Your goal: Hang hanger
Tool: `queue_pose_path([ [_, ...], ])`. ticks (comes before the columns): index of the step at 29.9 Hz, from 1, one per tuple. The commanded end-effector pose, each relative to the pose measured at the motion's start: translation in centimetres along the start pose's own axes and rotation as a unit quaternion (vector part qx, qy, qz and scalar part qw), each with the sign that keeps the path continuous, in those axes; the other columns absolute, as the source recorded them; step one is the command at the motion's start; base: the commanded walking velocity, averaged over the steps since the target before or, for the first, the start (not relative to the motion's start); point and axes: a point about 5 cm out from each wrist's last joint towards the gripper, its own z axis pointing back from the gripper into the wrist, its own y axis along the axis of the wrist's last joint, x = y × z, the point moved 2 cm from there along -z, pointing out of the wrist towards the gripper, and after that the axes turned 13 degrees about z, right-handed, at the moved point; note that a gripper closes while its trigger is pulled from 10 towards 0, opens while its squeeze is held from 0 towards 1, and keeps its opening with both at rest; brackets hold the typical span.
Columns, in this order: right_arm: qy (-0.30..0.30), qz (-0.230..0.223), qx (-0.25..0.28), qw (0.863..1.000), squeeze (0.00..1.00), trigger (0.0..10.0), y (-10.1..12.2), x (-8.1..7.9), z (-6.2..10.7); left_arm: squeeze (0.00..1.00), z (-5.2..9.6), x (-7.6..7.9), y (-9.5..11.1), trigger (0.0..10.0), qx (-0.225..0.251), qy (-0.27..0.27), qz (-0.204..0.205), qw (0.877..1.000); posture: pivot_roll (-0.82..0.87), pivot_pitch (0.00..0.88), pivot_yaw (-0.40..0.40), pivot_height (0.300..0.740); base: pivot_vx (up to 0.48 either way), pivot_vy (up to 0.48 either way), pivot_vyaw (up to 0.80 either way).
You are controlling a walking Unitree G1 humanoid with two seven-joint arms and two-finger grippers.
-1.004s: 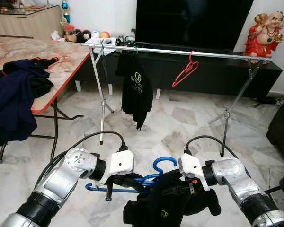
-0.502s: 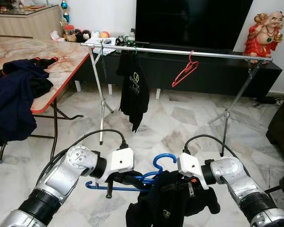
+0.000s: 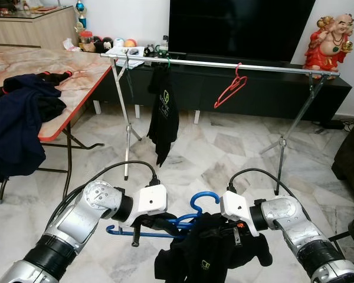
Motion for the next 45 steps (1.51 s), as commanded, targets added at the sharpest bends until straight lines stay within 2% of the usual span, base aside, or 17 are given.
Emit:
queue_pose_path([
  [1,-0.003,0.000,-0.004,1.000,0.00,0.0,-0.1,0.0,0.1,1.00,0.2,-0.3,1.6,10.0,0.025,-0.004,-0.013,1.000,0.05,0.015,-0.048,0.740,0.000,0.000,0.00],
  [12,-0.008,0.000,-0.038,0.999,0.00,0.0,-1.3,-0.5,0.1,1.00,1.3,0.0,0.8,10.0,0.010,-0.010,-0.001,1.000,0.05,0.001,-0.045,0.740,0.000,0.000,0.00],
  [13,-0.029,-0.003,-0.047,0.998,0.00,0.0,-1.6,-0.2,0.5,1.00,2.2,-0.8,0.6,10.0,0.017,0.027,0.009,0.999,0.05,0.001,-0.043,0.740,0.000,0.000,0.00],
  [15,-0.043,-0.004,-0.052,0.998,0.00,0.0,-1.8,0.0,0.7,1.00,2.7,-1.2,0.4,10.0,0.020,0.047,0.014,0.999,0.05,0.001,-0.043,0.740,0.000,0.000,0.00],
  [16,-0.080,-0.015,-0.059,0.995,0.00,0.0,-2.2,0.5,1.3,1.00,3.8,-1.9,-0.1,10.0,0.034,0.093,0.033,0.995,0.05,0.003,-0.044,0.740,0.000,0.000,0.00],
  [21,-0.148,-0.027,-0.084,0.985,0.00,0.0,-3.0,1.3,2.2,1.00,5.2,-2.4,-1.3,10.0,0.076,0.172,0.080,0.979,0.06,0.018,-0.048,0.740,0.000,0.000,0.00],
  [25,-0.183,-0.028,-0.092,0.978,0.00,0.0,-3.1,1.9,3.0,1.00,5.7,-2.5,-2.5,10.0,0.090,0.218,0.108,0.966,0.06,0.022,-0.047,0.740,0.000,0.000,0.00],
  [27,-0.222,-0.031,-0.084,0.971,0.00,0.0,-2.6,2.9,3.8,1.00,5.9,-2.7,-3.6,10.0,0.106,0.254,0.143,0.951,0.06,0.028,-0.042,0.740,0.000,0.000,0.00],
  [30,-0.246,-0.011,-0.080,0.966,0.00,0.0,-1.7,4.0,4.5,1.00,5.3,-2.2,-5.3,10.0,0.109,0.278,0.179,0.938,0.06,0.031,-0.042,0.740,0.000,0.000,0.00],
  [31,-0.244,0.013,-0.084,0.966,0.00,0.0,-1.0,4.4,4.7,0.00,4.6,-2.1,-6.5,10.0,0.104,0.302,0.191,0.928,0.05,0.034,-0.043,0.740,0.000,0.000,0.00],
  [32,-0.244,0.013,-0.084,0.966,0.00,0.0,-1.0,4.4,4.7,0.00,4.6,-2.1,-6.5,10.0,0.104,0.302,0.191,0.928,0.05,0.034,-0.043,0.740,0.000,0.000,0.00],
  [33,-0.248,0.031,-0.080,0.965,0.00,0.0,-0.1,4.9,4.9,0.00,3.8,-2.0,-7.9,10.0,0.090,0.320,0.205,0.921,0.04,0.034,-0.043,0.740,0.000,0.000,0.00],
  [35,-0.254,0.056,-0.073,0.963,0.00,0.0,1.2,5.6,5.3,0.00,2.4,-1.5,-9.1,10.0,0.077,0.320,0.218,0.919,0.03,0.034,-0.043,0.740,0.000,0.000,0.00],
  [37,-0.256,0.065,-0.071,0.962,0.00,0.0,1.6,5.8,5.4,0.00,2.0,-1.4,-9.3,10.0,0.076,0.321,0.223,0.917,0.03,0.034,-0.043,0.740,0.000,0.000,0.00],
  [39,-0.260,0.086,-0.056,0.960,0.00,0.0,2.9,6.3,5.6,0.00,0.4,-1.2,-9.6,10.0,0.079,0.312,0.239,0.916,0.03,0.033,-0.045,0.740,0.000,0.000,0.00],
  [44,-0.252,0.103,-0.039,0.961,0.00,0.0,4.1,6.3,5.4,0.00,-1.1,-1.4,-9.6,10.0,0.080,0.313,0.243,0.914,0.02,0.033,-0.050,0.740,0.000,0.000,0.00],
  [45,-0.246,0.114,-0.042,0.962,0.00,0.0,4.6,6.3,5.4,0.00,-1.7,-1.9,-9.6,10.0,0.082,0.327,0.249,0.908,0.02,0.035,-0.049,0.740,0.000,0.000,0.00],
])
